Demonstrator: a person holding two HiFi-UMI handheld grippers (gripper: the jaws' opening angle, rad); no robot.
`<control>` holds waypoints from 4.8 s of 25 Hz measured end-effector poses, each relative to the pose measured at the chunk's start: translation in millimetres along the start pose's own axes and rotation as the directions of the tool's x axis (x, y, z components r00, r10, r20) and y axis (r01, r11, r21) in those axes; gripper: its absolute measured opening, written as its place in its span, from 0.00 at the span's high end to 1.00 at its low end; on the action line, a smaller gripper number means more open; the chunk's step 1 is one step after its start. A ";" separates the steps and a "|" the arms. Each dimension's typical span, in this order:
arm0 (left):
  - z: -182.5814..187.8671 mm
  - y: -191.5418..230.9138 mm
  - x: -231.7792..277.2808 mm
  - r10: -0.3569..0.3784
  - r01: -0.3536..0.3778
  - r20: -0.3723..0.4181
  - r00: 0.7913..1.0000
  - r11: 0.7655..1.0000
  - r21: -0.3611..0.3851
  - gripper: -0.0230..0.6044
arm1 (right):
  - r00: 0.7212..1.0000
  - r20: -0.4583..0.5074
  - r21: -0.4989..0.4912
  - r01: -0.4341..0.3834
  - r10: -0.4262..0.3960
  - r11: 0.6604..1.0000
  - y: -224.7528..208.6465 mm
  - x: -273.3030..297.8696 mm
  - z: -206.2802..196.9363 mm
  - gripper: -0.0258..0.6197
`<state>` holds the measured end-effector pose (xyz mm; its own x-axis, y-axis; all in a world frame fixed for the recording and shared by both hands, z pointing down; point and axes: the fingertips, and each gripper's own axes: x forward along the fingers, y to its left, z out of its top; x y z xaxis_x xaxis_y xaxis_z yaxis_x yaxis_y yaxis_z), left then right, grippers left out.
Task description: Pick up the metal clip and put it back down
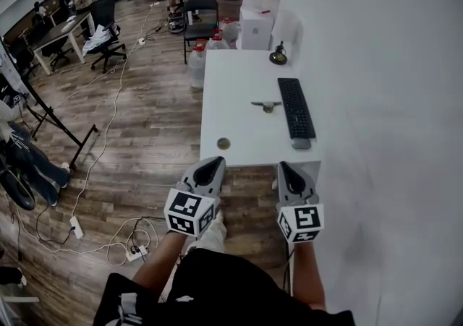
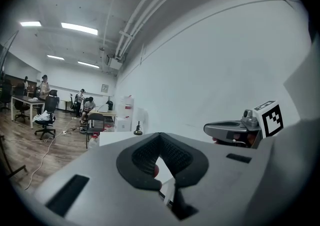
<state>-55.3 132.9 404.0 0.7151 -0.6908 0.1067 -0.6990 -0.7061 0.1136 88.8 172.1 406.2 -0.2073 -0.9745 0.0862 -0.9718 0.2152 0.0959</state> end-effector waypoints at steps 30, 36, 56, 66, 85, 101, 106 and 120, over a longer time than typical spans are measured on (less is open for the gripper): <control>27.6 199.2 208.9 -0.052 0.049 -0.063 0.997 0.997 -0.057 0.93 | 0.995 -0.089 0.000 0.041 -0.041 0.999 -64.9 277.8 4.6 0.91; 15.6 214.4 220.2 -0.053 0.047 -0.082 0.995 0.996 -0.079 0.93 | 0.992 -0.125 -0.009 0.014 -0.015 1.000 -61.8 295.5 -9.3 0.91; -7.8 226.2 306.2 -0.019 0.004 -0.158 0.987 0.995 -0.097 0.93 | 0.947 -0.318 0.006 -0.034 0.034 0.999 -121.7 350.6 -75.3 0.91; -40.1 223.6 353.1 -0.012 -0.016 -0.237 0.971 0.994 -0.113 0.93 | 0.868 -0.477 0.084 -0.109 0.136 0.991 -149.6 374.5 -146.5 0.91; -111.6 216.6 394.1 0.006 -0.058 -0.395 0.919 0.991 -0.120 0.93 | 0.646 -0.741 0.236 -0.006 0.183 0.972 -196.2 407.0 -306.1 0.68; -139.1 233.4 405.5 0.057 -0.124 -0.459 0.887 0.985 -0.118 0.93 | 0.624 -0.778 0.220 0.168 0.069 0.961 -221.2 457.4 -364.5 0.51; -140.2 233.7 406.2 0.060 -0.130 -0.461 0.886 0.984 -0.120 0.93 | 0.594 -0.801 0.219 0.184 0.069 0.958 -215.4 458.1 -381.1 0.50; -148.2 231.2 409.1 0.052 -0.132 -0.475 0.878 0.982 -0.138 0.93 | 0.574 -0.819 0.191 0.274 -0.001 0.943 -217.2 462.6 -386.7 0.50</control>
<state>76.1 -289.8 620.3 0.5934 -0.5695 0.5689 -0.7804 -0.5801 0.2333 247.3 -300.8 808.7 -0.0262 -0.5073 0.8614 -0.9942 -0.0764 -0.0752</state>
